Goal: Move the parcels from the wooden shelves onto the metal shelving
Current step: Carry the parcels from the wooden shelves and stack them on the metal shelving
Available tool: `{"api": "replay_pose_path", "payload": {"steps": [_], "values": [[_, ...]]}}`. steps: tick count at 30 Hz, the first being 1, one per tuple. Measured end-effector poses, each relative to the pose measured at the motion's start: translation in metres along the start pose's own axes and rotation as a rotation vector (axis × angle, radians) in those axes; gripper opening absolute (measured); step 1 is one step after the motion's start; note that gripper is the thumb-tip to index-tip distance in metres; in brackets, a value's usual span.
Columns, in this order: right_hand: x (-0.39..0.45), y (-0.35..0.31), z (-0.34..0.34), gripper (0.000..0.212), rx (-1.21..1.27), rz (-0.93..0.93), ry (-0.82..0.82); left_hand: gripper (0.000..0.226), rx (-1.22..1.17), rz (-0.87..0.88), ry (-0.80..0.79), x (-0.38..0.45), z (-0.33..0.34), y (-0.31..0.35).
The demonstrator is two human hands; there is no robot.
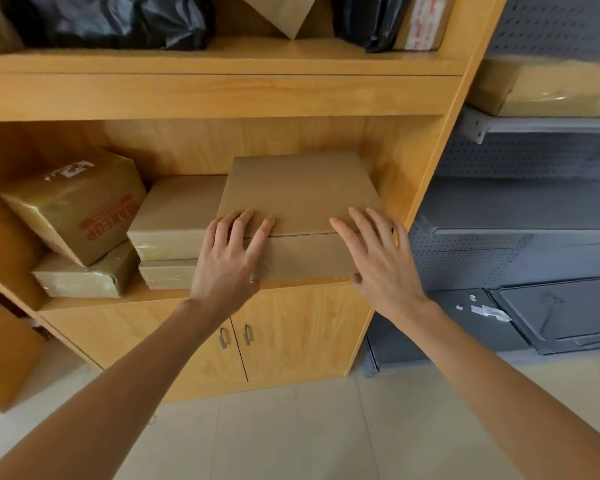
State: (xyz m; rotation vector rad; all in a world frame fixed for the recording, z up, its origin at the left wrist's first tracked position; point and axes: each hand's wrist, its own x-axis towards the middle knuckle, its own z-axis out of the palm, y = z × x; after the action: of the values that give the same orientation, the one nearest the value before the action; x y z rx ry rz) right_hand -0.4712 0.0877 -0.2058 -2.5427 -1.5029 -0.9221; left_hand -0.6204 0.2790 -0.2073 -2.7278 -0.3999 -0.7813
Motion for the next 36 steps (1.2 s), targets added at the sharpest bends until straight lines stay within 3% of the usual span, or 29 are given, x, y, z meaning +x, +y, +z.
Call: {"api": "replay_pose_path", "payload": {"steps": [9,12,15,19,24,27,30,33,36], "values": [[-0.053,-0.062,-0.123,0.109,-0.026,0.023,0.017,0.112,-0.024,-0.031,0.038,-0.079,-0.116,-0.009],[-0.06,-0.071,-0.153,0.115,-0.009,0.05,0.09,0.113,-0.038,-0.091,0.03,-0.094,-0.146,-0.012],[-0.07,-0.081,-0.175,0.118,0.099,0.205,0.17,0.11,-0.151,-0.249,0.001,-0.11,-0.171,-0.011],[-0.094,-0.1,-0.182,0.109,0.538,0.45,0.101,0.108,-0.589,-0.653,-0.06,-0.121,-0.191,-0.004],[-0.122,-0.125,-0.19,0.107,1.117,0.648,-0.131,0.1,-1.582,-1.133,-0.116,-0.122,-0.218,0.011],[-0.12,-0.131,-0.196,0.111,1.41,0.845,-0.298,0.082,-1.865,-1.167,-0.176,-0.127,-0.232,0.027],[-0.115,-0.131,-0.208,0.122,1.623,0.985,-0.47,0.053,-1.955,-1.163,-0.177,-0.128,-0.243,0.039],[-0.113,-0.128,-0.218,0.13,1.869,1.008,-0.44,0.026,-2.031,-1.148,-0.177,-0.126,-0.254,0.049],[-0.111,-0.127,-0.221,0.122,1.993,1.015,-0.361,0.018,-2.034,-1.085,-0.229,-0.129,-0.256,0.056]]}}
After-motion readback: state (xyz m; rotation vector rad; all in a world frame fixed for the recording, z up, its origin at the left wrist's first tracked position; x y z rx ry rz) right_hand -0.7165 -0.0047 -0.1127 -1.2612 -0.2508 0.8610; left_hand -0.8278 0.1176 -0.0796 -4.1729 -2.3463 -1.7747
